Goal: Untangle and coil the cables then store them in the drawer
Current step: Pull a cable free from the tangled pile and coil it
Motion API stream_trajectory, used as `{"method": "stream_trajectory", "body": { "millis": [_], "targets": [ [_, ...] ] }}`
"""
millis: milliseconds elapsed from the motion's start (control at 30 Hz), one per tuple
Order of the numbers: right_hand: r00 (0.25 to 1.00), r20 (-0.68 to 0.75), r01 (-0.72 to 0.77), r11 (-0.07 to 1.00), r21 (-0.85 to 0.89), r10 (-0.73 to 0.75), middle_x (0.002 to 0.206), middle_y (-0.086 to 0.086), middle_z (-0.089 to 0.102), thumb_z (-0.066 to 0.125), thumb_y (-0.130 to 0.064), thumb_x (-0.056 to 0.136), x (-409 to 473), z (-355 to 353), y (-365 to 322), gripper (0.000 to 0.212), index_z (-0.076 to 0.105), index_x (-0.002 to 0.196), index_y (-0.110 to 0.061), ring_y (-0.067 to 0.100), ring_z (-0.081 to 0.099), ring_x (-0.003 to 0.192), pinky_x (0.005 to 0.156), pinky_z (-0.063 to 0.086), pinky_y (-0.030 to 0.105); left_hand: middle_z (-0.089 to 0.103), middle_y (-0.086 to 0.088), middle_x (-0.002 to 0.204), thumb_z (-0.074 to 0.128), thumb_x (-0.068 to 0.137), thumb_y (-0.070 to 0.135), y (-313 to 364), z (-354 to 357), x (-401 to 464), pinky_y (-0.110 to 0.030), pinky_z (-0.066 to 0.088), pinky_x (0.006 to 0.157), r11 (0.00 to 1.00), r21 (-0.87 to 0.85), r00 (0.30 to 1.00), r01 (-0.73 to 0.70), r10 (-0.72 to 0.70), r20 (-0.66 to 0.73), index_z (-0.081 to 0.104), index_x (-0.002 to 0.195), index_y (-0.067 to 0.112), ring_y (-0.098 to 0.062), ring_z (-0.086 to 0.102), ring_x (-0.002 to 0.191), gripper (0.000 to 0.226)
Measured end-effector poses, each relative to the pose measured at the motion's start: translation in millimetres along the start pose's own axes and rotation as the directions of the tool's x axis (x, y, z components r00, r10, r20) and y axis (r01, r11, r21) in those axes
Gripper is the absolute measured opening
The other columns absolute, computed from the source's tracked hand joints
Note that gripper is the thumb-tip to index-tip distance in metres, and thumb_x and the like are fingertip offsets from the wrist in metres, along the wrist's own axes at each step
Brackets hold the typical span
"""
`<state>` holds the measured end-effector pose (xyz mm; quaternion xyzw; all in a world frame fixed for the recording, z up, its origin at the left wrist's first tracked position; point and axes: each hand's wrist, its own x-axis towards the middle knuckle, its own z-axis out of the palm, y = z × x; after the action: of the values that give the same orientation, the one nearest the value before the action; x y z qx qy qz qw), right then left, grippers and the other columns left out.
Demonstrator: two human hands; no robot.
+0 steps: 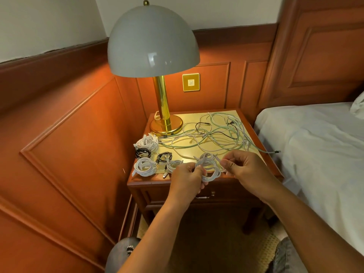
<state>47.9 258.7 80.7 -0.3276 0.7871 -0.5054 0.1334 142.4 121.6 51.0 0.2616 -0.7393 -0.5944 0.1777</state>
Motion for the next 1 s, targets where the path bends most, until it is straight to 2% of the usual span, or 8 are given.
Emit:
{"method": "stream_trajectory", "body": {
  "millis": [133,233,400,533,600,733,833,1000],
  "targets": [
    [0.996,0.084,-0.002,0.995,-0.099,0.010,0.075,0.001,0.068,0.067,-0.019,0.091,7.7,-7.4,-10.0,0.005,0.067,0.088,-0.023,0.010,0.063,0.070,0.064,0.053,0.025,0.064,-0.004,0.058,0.051,0.098,0.014,3.0,4.0,-0.2,-0.021,0.041,0.046,0.997,0.067,1.000,-0.029,0.029,0.004,0.064,0.076,0.013,-0.008,0.055,0.046,0.026],
    [0.991,0.128,-0.027,0.998,-0.065,0.036,0.075,0.009,0.067,0.071,-0.016,0.087,13.6,-14.6,-15.5,0.006,0.065,0.089,-0.018,0.019,0.063,0.068,0.069,0.055,0.039,0.064,-0.004,0.058,0.050,0.098,0.015,7.2,6.5,-0.8,-0.022,0.042,0.046,0.998,0.069,1.000,-0.009,0.008,0.025,0.064,0.077,0.013,-0.010,0.054,0.047,0.026],
    [0.977,0.205,-0.016,0.978,-0.209,0.059,0.078,0.002,0.068,0.069,-0.016,0.089,19.8,-20.9,-27.0,0.004,0.071,0.085,-0.016,0.016,0.063,0.075,0.074,0.053,0.037,0.063,-0.002,0.057,0.049,0.100,0.018,11.3,10.8,-2.6,-0.021,0.042,0.046,0.995,0.099,0.998,-0.005,-0.001,0.069,0.063,0.075,0.015,-0.009,0.053,0.047,0.028],
    [0.989,0.126,-0.005,0.870,-0.493,0.077,0.083,0.001,0.063,0.064,-0.015,0.090,21.8,-7.2,-30.9,0.006,0.068,0.092,-0.012,0.015,0.059,0.078,0.064,0.047,0.028,0.061,0.001,0.055,0.049,0.099,0.020,14.0,13.9,-4.3,-0.025,0.041,0.049,0.994,0.096,0.997,-0.060,0.055,0.062,0.061,0.069,0.018,-0.009,0.053,0.048,0.032],
    [0.997,0.022,-0.056,0.851,-0.522,0.079,0.085,0.003,0.058,0.064,-0.016,0.088,21.1,1.6,-28.6,0.015,0.056,0.101,-0.014,0.015,0.055,0.075,0.057,0.043,0.026,0.059,0.005,0.053,0.048,0.100,0.021,16.3,13.9,-5.6,-0.022,0.039,0.048,0.994,0.058,0.994,-0.091,0.087,0.059,0.060,0.070,0.016,-0.005,0.053,0.046,0.032],
    [0.985,-0.028,-0.171,0.972,-0.162,0.168,0.091,0.004,0.057,0.068,-0.010,0.086,18.7,10.8,-12.5,0.036,0.048,0.113,-0.023,0.015,0.054,0.069,0.048,0.038,0.024,0.060,0.006,0.054,0.044,0.103,0.023,17.0,8.8,-8.2,-0.016,0.038,0.048,0.991,0.001,0.983,-0.136,0.135,0.124,0.058,0.073,0.015,-0.005,0.052,0.048,0.034],
    [0.933,0.217,-0.347,0.880,0.325,0.288,0.093,0.010,0.061,0.066,-0.003,0.086,12.6,4.0,-0.9,0.040,0.056,0.121,-0.020,0.012,0.043,0.051,0.036,0.027,0.019,0.059,0.000,0.056,0.043,0.103,0.024,12.4,6.1,-9.5,-0.019,0.039,0.047,0.994,-0.048,0.974,-0.097,0.104,0.199,0.060,0.076,0.014,-0.010,0.051,0.048,0.034],
    [0.884,0.364,-0.439,0.787,0.433,0.293,0.074,0.010,0.054,0.071,-0.010,0.085,7.9,-2.2,11.2,0.030,0.062,0.113,-0.008,0.007,0.034,0.042,0.033,0.023,0.016,0.055,-0.007,0.056,0.043,0.103,0.023,1.0,4.4,-9.5,-0.022,0.032,0.044,0.987,-0.158,0.980,0.007,0.025,0.198,0.060,0.077,0.006,-0.016,0.044,0.047,0.035]
  ]
}}
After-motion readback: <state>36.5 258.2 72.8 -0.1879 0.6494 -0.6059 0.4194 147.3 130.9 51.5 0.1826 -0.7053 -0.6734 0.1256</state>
